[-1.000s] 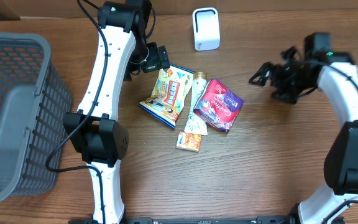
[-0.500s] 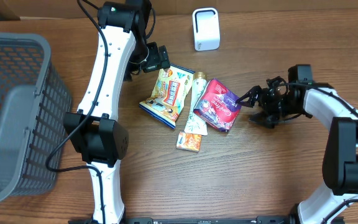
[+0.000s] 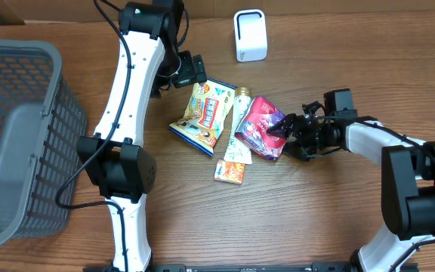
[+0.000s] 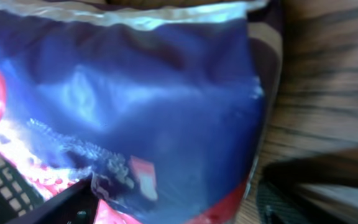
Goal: Scan the item barcode
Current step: 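Reach the right gripper to the purple package and grasp it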
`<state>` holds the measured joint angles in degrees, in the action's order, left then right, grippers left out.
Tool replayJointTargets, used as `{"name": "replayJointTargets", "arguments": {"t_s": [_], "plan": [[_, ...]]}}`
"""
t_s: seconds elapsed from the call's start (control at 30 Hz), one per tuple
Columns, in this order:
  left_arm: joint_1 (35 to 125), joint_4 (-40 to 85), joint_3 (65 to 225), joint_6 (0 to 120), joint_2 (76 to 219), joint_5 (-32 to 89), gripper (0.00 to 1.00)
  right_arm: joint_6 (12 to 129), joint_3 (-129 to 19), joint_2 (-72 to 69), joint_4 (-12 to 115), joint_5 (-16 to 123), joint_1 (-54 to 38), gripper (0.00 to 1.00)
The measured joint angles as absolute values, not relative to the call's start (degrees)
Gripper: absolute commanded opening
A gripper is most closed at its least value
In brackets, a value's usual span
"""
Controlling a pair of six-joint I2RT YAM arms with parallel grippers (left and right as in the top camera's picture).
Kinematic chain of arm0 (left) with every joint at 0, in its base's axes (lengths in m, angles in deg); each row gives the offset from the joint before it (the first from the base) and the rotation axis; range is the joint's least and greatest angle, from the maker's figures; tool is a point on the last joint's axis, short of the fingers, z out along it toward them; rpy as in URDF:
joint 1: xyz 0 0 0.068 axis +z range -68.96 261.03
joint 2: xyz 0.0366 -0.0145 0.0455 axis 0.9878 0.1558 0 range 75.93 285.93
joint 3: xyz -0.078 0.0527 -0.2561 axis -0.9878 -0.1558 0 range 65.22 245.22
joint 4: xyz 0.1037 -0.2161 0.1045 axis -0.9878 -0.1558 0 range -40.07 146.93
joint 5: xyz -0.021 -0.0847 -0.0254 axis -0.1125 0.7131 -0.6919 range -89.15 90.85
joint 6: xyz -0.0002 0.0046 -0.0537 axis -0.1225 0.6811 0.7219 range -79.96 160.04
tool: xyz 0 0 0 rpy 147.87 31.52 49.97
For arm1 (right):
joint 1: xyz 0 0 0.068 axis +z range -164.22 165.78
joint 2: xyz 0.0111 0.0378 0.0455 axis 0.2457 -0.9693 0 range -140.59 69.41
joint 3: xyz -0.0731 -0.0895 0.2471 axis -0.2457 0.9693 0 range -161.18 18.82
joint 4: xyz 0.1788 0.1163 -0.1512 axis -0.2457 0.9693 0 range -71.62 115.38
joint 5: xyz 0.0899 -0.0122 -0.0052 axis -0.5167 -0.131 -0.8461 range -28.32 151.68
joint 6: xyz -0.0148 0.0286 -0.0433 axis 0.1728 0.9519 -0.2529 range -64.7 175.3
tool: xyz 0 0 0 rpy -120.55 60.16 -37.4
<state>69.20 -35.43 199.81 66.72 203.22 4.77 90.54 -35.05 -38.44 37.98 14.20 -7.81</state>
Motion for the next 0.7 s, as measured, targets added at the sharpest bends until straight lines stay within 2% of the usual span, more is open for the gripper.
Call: {"name": "replayJointTargets", "arguments": {"t_s": [0.2, 0.23, 0.5, 0.7], "plan": [[69.2, -35.4, 199.8, 66.7, 203.2, 4.8, 1.0, 93.5, -35.0, -38.4, 36.4, 16.8, -7.1, 0.22], [69.2, -35.4, 199.8, 66.7, 203.2, 4.8, 1.0, 93.5, -35.0, -38.4, 36.2, 17.0, -7.1, 0.18], [69.2, -35.4, 199.8, 66.7, 203.2, 4.8, 1.0, 93.8, -35.2, -38.4, 36.8, 16.9, -7.1, 0.06], [69.2, -34.6, 199.8, 66.7, 203.2, 4.8, 1.0, 89.6, -40.9, -38.4, 49.4, 17.8, -7.1, 0.04]]}}
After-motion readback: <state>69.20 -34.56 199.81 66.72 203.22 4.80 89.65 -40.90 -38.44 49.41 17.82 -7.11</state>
